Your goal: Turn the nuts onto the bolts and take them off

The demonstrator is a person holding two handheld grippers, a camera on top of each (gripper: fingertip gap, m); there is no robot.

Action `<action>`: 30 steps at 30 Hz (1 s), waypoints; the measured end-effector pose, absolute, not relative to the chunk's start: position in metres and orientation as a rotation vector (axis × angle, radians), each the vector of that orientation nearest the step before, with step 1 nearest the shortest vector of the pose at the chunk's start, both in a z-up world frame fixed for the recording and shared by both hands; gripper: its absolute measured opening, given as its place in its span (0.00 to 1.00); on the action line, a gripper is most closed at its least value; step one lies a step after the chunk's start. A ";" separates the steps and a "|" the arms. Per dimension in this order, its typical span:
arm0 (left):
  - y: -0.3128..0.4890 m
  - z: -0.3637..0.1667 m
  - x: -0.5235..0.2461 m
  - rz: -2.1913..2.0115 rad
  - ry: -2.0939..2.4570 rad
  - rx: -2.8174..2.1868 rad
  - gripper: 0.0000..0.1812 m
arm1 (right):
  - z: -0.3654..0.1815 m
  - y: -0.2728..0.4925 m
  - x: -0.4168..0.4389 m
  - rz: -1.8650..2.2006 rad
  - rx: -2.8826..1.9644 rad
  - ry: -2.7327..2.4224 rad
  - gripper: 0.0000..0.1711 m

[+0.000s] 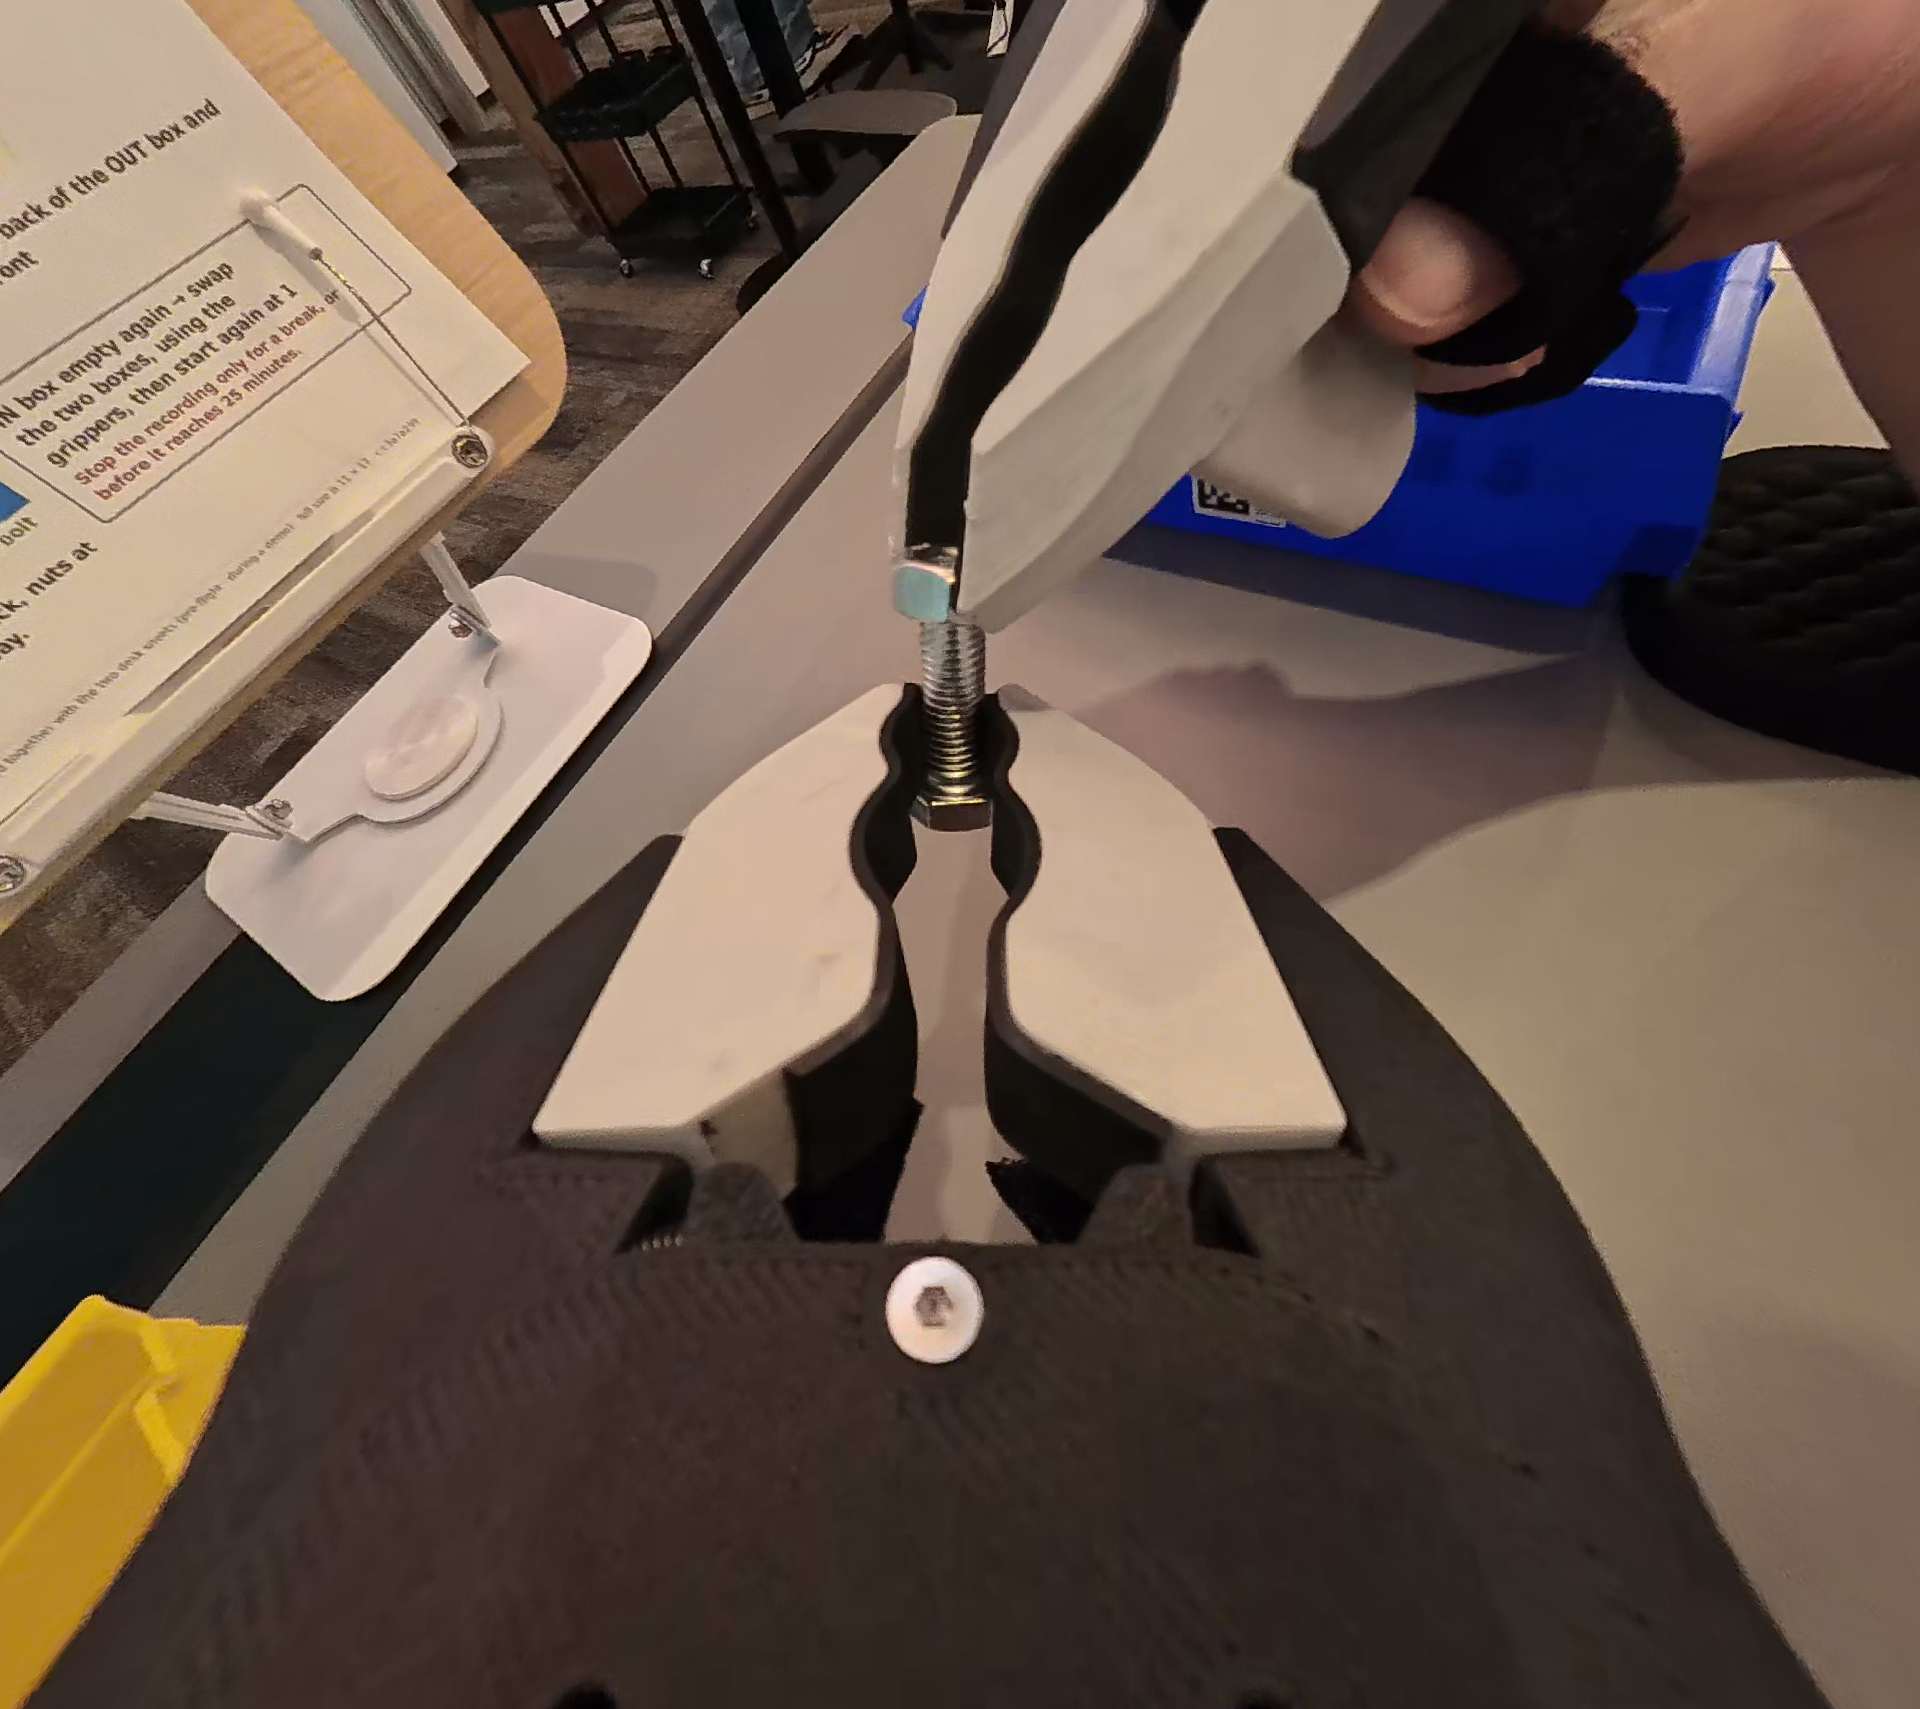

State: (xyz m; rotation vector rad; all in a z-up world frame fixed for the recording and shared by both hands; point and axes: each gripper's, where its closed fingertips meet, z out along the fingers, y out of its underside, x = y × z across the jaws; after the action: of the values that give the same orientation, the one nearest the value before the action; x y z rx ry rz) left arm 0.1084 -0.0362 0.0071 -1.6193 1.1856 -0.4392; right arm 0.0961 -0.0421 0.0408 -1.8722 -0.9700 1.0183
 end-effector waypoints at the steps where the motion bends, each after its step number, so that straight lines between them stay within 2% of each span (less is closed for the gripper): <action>1: -0.036 0.007 0.108 -0.440 1.185 -1.619 0.05 | 0.041 -0.042 0.096 1.016 -1.869 -0.971 0.11; 9: -0.037 0.010 0.109 -0.505 1.160 -1.619 0.05 | 0.051 -0.040 0.098 0.951 -1.804 -0.978 0.17; 16: -0.042 0.039 0.108 -0.805 1.012 -1.505 0.05 | 0.102 -0.054 0.092 0.835 -1.305 -1.038 0.40; 21: -0.061 0.060 0.110 -0.998 1.033 -1.366 0.05 | 0.101 -0.075 0.078 0.917 -1.177 -1.134 0.42; 30: -0.072 0.076 0.106 -1.046 1.045 -1.296 0.05 | 0.109 -0.091 0.075 1.017 -1.077 -1.149 0.41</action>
State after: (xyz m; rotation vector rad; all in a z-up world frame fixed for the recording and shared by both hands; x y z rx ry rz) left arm 0.1055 -0.0724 0.0759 -1.2965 1.0455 -1.0465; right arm 0.0746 -0.0909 0.1094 -1.0768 -1.1489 1.0166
